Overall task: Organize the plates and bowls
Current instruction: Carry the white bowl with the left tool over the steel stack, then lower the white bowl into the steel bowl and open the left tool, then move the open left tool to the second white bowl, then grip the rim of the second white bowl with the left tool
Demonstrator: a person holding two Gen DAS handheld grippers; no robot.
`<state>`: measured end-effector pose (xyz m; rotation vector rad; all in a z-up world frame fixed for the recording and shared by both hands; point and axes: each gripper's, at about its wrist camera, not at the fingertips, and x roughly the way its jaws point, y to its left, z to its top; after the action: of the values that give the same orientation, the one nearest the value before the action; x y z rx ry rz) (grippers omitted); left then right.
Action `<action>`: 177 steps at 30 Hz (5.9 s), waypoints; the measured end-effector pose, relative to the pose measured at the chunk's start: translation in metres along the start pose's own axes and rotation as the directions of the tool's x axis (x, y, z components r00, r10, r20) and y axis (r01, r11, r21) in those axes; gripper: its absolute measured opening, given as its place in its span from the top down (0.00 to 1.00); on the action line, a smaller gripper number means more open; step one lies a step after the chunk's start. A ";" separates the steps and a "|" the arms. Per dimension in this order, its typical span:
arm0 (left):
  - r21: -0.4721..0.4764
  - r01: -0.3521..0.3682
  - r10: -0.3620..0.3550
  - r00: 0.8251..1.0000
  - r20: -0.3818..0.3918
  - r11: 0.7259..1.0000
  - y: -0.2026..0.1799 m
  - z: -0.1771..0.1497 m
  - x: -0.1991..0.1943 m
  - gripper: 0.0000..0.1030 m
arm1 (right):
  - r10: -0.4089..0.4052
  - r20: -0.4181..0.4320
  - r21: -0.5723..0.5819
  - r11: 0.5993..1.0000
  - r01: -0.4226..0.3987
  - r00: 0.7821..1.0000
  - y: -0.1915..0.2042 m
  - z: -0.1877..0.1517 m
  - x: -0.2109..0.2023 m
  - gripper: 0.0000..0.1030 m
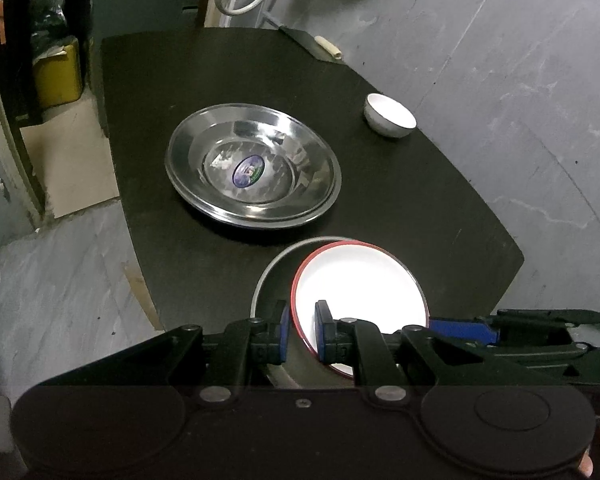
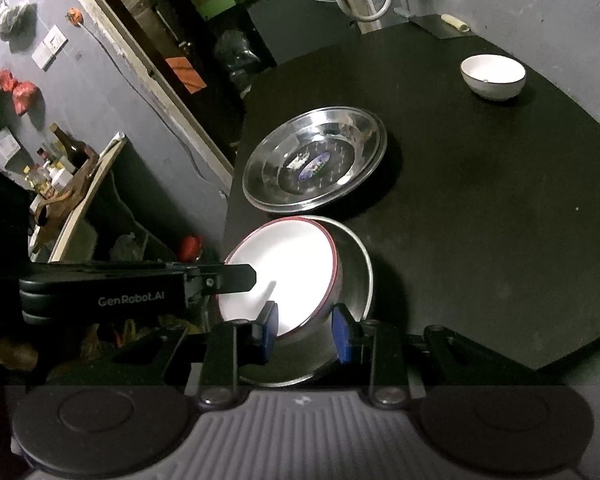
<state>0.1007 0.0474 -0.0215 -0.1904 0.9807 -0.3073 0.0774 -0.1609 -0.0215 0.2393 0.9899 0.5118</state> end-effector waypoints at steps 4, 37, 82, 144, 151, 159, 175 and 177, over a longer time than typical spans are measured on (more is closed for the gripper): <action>0.001 -0.007 0.007 1.000 -0.013 1.000 -0.001 -0.001 0.003 0.85 | -0.007 -0.016 -0.005 1.000 0.007 1.000 0.001 0.001 0.003 0.67; -0.029 -0.041 0.039 0.998 -0.056 0.999 -0.004 0.001 0.011 0.80 | -0.067 -0.073 -0.128 0.990 0.057 0.995 0.013 0.013 0.014 0.59; 0.068 -0.173 0.167 0.982 0.090 0.983 -0.054 0.125 0.060 0.01 | -0.226 0.165 0.166 0.966 0.199 0.960 -0.109 0.073 -0.025 0.00; 0.355 -0.175 0.177 0.984 0.026 0.918 -0.124 0.251 0.255 0.09 | -0.308 0.238 0.289 0.928 0.235 0.921 -0.220 0.188 0.095 0.11; 0.346 -0.137 0.139 0.990 0.017 0.928 -0.126 0.249 0.254 0.23 | -0.300 0.238 0.276 0.933 0.232 0.924 -0.219 0.191 0.098 0.22; 0.358 -0.107 0.117 0.993 -0.007 0.927 -0.130 0.244 0.256 0.43 | -0.289 0.237 0.264 0.938 0.225 0.927 -0.218 0.194 0.102 0.30; 0.306 -0.033 0.049 0.998 -0.047 0.951 -0.126 0.245 0.260 0.72 | -0.249 0.238 0.256 0.949 0.187 0.939 -0.218 0.198 0.107 0.59; 0.299 -0.031 0.047 0.998 -0.047 0.954 -0.125 0.245 0.260 0.74 | -0.249 0.238 0.258 0.948 0.186 0.939 -0.218 0.198 0.106 0.60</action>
<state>0.4200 -0.1530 -0.0552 0.1136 0.9773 -0.4222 0.3573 -0.2862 -0.0848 0.3921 0.7972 0.1518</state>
